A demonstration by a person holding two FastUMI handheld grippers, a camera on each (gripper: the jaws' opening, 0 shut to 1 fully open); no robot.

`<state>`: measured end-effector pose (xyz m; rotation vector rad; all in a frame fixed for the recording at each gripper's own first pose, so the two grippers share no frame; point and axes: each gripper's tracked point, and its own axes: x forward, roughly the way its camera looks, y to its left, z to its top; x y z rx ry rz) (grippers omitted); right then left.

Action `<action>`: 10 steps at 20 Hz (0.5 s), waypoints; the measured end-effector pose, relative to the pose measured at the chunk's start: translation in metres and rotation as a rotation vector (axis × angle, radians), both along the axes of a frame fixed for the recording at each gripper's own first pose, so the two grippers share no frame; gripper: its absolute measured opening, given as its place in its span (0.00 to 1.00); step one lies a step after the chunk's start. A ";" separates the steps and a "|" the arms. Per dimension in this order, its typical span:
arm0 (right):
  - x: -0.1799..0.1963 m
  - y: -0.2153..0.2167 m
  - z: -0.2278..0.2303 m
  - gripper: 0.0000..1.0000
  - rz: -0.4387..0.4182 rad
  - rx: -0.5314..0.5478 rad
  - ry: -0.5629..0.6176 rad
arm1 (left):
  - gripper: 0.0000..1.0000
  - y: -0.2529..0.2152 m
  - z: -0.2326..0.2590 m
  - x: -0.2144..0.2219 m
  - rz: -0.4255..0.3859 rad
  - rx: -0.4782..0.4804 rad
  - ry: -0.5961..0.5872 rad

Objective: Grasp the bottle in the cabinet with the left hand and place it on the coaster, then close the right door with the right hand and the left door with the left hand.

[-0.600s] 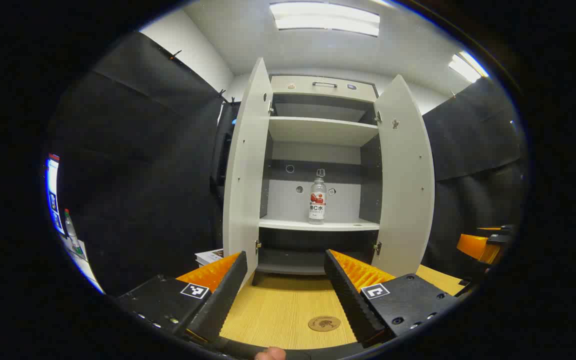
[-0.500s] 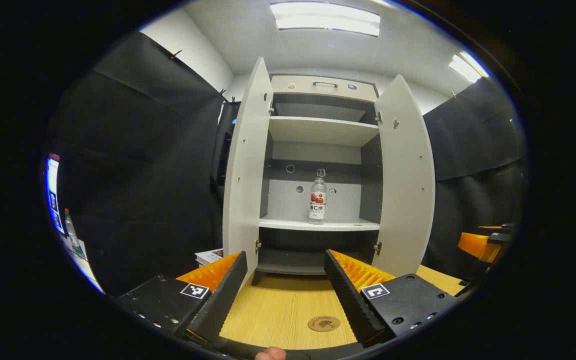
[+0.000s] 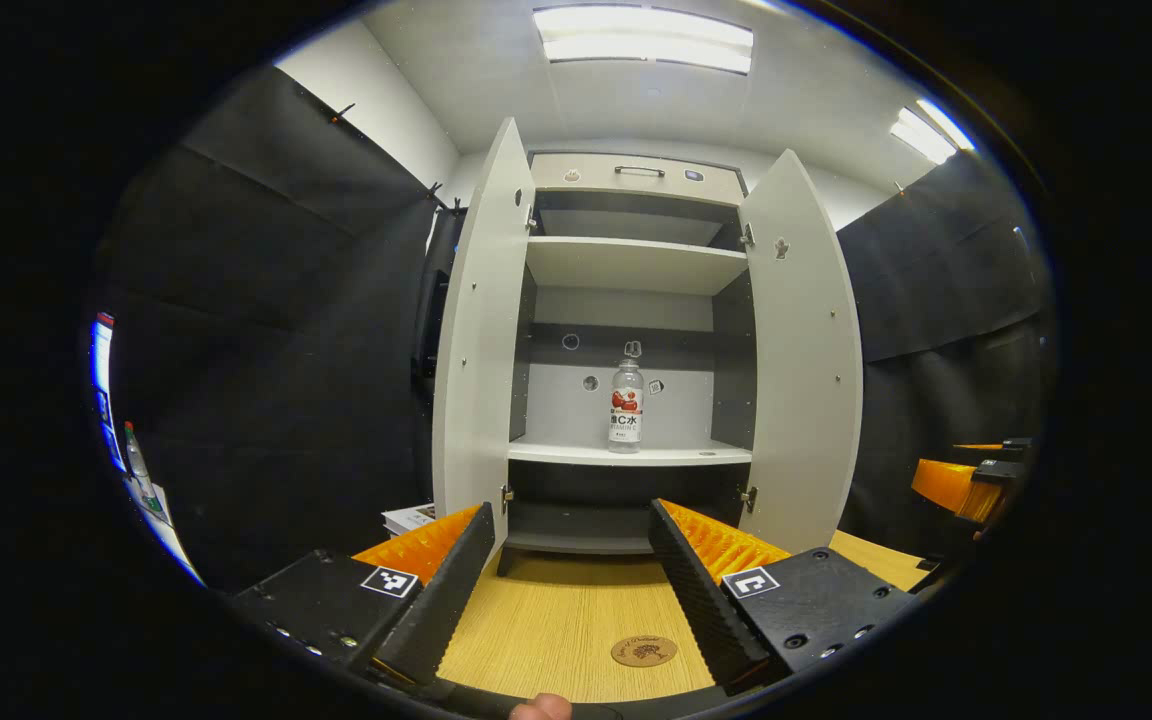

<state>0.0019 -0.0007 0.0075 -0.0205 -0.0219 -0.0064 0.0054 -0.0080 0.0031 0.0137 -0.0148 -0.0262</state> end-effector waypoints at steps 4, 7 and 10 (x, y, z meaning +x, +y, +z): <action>0.000 0.000 0.000 0.96 0.005 0.002 -0.004 | 0.94 0.002 0.001 0.000 0.000 0.001 -0.002; -0.001 0.001 0.000 0.96 0.009 0.000 -0.006 | 0.99 0.003 0.001 0.000 -0.001 0.002 -0.002; -0.002 0.001 0.000 0.96 0.018 0.001 -0.008 | 0.95 0.003 0.001 -0.001 -0.003 -0.002 -0.002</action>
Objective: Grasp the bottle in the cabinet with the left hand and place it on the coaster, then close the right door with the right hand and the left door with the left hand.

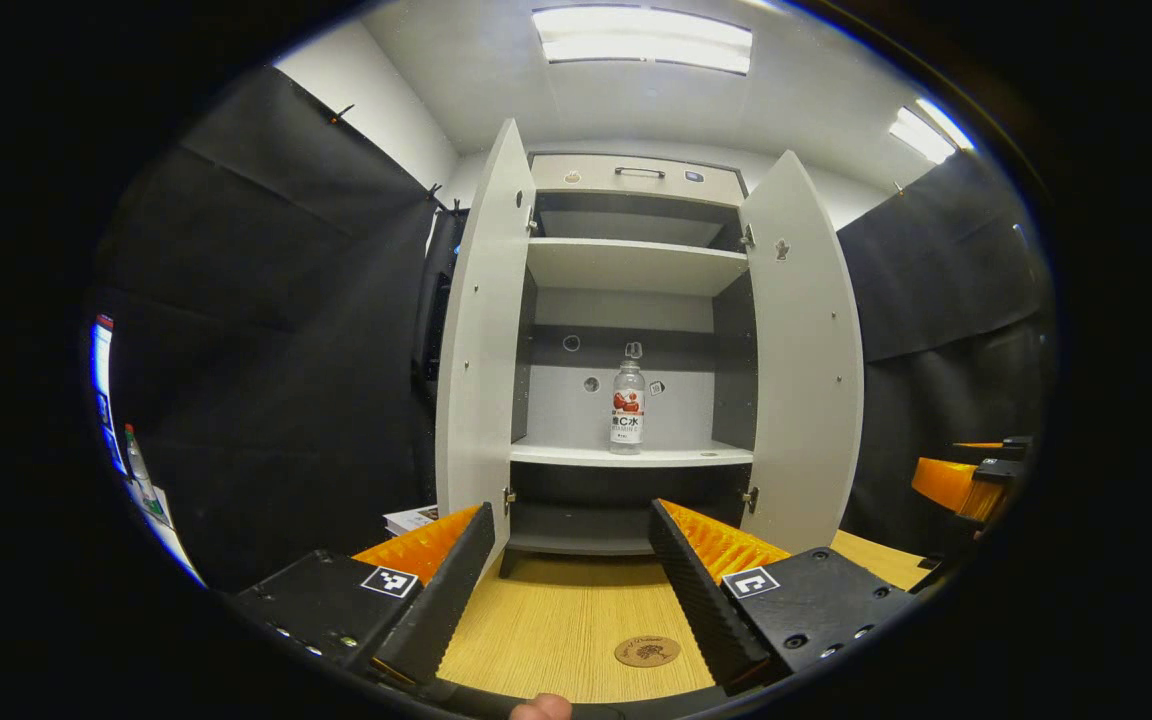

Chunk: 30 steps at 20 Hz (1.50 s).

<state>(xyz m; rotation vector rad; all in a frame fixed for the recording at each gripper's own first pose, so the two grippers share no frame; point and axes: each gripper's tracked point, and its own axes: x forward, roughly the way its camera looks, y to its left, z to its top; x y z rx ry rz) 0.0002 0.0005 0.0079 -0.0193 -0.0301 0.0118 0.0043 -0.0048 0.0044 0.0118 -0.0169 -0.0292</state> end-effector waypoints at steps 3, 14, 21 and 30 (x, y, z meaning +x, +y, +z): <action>-0.003 0.008 0.000 0.96 0.011 0.011 -0.002 | 0.95 0.002 -0.003 -0.001 0.001 -0.003 0.005; -0.012 0.020 0.006 0.96 0.004 -0.007 -0.003 | 0.94 -0.023 0.012 0.033 -0.102 0.001 0.014; -0.025 0.020 0.014 1.00 -0.016 0.006 0.001 | 0.95 -0.071 0.050 0.139 -0.249 -0.022 0.015; -0.033 -0.005 0.035 0.96 -0.108 0.009 0.021 | 0.95 -0.088 0.047 0.316 -0.191 -0.033 0.011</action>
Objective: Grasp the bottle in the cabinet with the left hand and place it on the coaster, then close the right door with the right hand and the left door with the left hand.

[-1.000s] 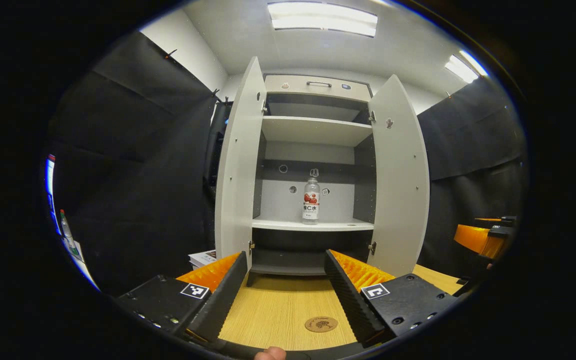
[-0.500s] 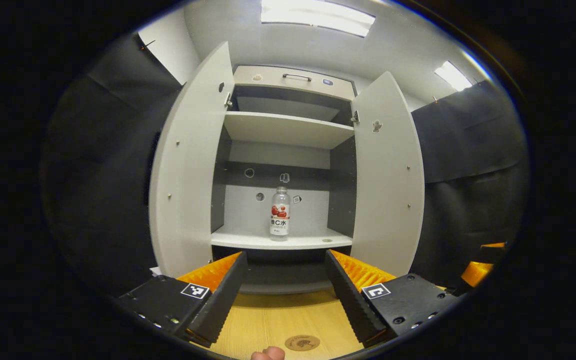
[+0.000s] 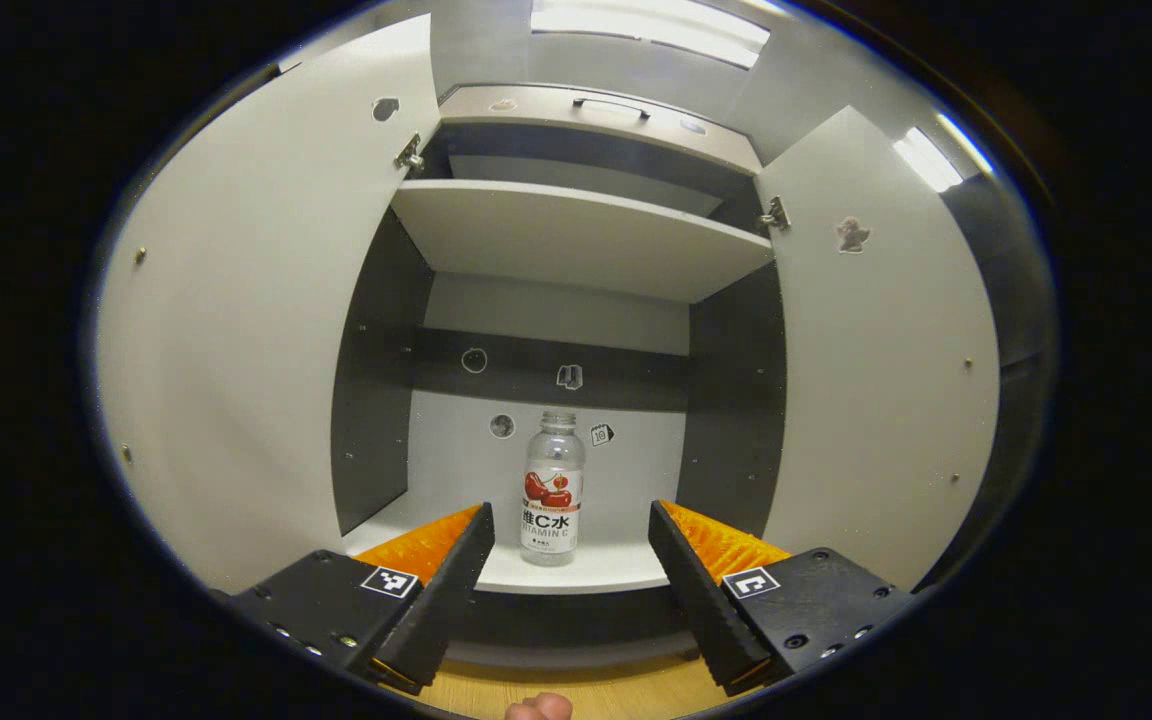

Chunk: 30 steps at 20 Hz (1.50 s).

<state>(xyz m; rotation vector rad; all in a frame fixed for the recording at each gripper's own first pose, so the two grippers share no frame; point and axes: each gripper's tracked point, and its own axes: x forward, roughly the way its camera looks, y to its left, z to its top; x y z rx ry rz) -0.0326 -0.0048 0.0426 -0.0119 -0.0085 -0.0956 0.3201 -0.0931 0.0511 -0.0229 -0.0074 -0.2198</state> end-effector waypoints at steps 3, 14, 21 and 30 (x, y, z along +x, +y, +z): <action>0.001 -0.012 0.002 1.00 -0.030 -0.008 0.010 | 0.95 -0.002 0.002 0.046 0.030 0.058 -0.022; 0.005 -0.042 -0.003 0.96 -0.104 0.041 0.039 | 0.94 -0.014 -0.037 0.134 0.125 0.112 0.017; 0.017 -0.048 -0.002 0.96 -0.104 0.037 0.039 | 0.88 -0.017 -0.027 0.154 0.102 0.108 -0.001; 0.053 -0.010 0.004 0.99 0.057 0.030 0.016 | 0.76 -0.013 0.010 0.058 0.035 0.001 -0.031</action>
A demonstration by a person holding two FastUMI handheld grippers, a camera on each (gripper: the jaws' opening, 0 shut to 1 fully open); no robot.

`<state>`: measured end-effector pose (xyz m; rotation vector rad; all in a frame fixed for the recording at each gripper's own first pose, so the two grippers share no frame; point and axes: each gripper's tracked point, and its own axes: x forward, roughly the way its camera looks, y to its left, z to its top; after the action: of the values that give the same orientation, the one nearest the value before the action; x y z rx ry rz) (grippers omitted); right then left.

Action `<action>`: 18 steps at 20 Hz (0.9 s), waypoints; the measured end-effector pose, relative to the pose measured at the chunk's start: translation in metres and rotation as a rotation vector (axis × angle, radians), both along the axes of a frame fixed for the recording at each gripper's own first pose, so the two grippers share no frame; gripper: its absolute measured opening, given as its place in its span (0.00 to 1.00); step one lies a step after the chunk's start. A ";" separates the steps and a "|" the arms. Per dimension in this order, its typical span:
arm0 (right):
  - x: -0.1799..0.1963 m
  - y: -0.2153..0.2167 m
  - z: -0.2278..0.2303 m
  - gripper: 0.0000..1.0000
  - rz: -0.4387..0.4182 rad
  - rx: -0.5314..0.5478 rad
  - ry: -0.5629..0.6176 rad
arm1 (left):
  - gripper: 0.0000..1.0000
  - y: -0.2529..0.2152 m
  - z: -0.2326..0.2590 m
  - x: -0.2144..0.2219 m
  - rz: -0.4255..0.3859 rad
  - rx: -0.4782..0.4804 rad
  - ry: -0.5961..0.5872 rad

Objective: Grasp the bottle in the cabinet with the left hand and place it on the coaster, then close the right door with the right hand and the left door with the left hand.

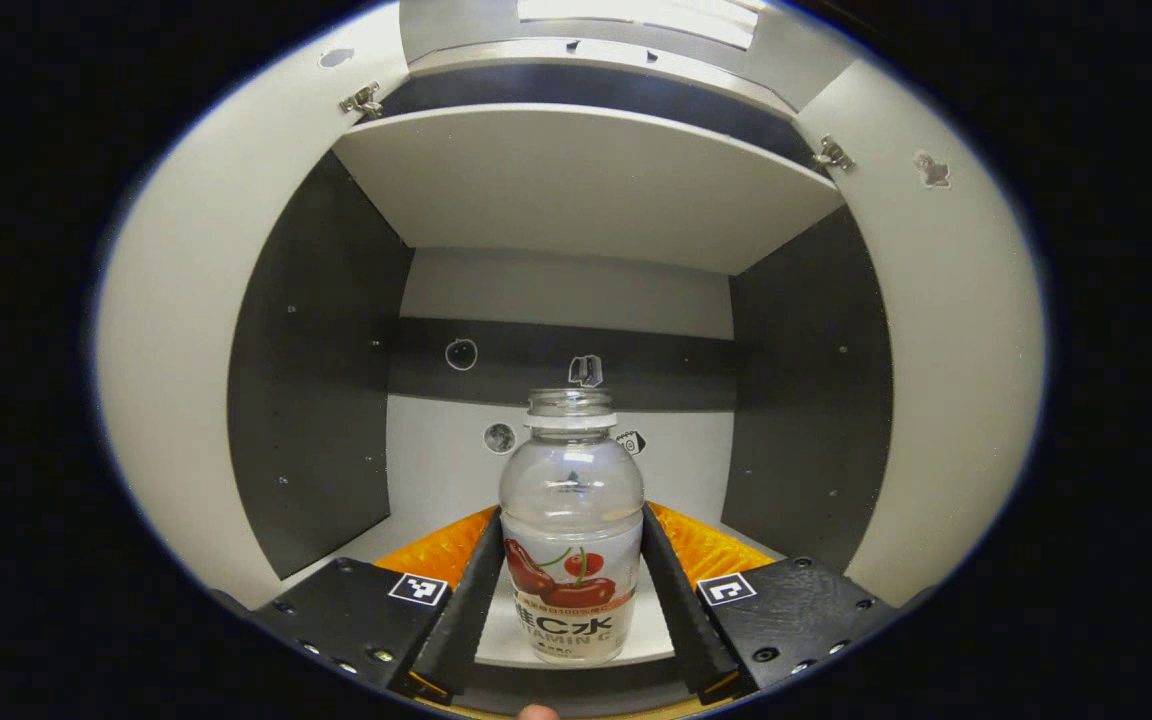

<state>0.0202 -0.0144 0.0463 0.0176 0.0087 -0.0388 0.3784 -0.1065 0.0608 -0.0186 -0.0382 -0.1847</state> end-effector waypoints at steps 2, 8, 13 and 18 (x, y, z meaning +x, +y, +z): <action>0.005 0.011 0.006 0.99 0.056 0.013 -0.010 | 0.75 0.003 0.000 -0.039 -0.018 -0.006 -0.027; 0.011 0.021 0.020 0.99 0.118 -0.025 -0.054 | 0.79 0.004 -0.045 -0.140 -0.062 -0.021 0.010; 0.003 0.021 0.029 1.00 0.120 -0.053 -0.067 | 0.75 0.010 -0.118 -0.195 -0.047 0.012 0.033; -0.003 0.030 0.021 1.00 0.141 -0.032 -0.059 | 0.76 0.011 -0.220 -0.233 0.003 -0.011 0.125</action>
<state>0.0175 0.0154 0.0670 -0.0141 -0.0497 0.1027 0.1458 -0.0959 -0.1591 -0.0413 0.0854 -0.1800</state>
